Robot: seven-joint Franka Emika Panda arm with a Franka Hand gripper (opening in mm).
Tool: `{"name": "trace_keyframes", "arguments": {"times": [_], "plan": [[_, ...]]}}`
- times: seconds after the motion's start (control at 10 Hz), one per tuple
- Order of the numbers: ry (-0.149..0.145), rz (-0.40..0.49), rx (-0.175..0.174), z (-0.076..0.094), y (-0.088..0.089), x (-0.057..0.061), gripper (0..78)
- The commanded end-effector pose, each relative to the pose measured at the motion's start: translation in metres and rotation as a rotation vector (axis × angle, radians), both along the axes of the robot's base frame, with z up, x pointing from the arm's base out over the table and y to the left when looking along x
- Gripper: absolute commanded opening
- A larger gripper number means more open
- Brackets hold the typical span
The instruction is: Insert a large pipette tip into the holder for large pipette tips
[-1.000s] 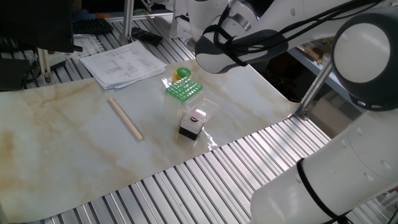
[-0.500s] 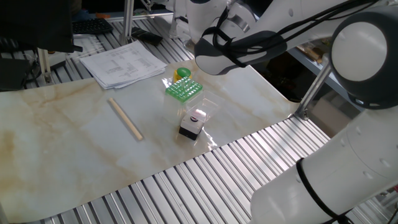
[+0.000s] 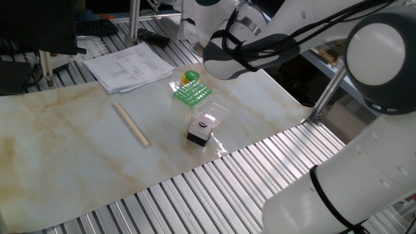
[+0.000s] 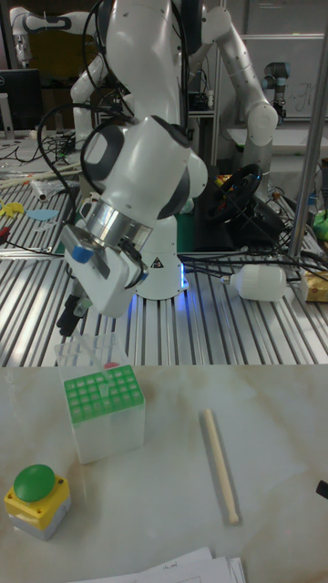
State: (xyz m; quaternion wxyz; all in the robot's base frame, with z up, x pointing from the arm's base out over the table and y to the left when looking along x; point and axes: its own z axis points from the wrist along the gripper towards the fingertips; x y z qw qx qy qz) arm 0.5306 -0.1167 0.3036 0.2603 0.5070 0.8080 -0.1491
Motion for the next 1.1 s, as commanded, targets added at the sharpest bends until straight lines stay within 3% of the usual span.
{"name": "trace_keyframes", "arguments": {"times": [0.1, 1.1], "plan": [[-0.014, -0.017, 0.006, 0.0018, 0.0058, -0.0014, 1.2], [-0.031, -0.032, -0.001, -0.0070, 0.0086, 0.0005, 1.2]]}}
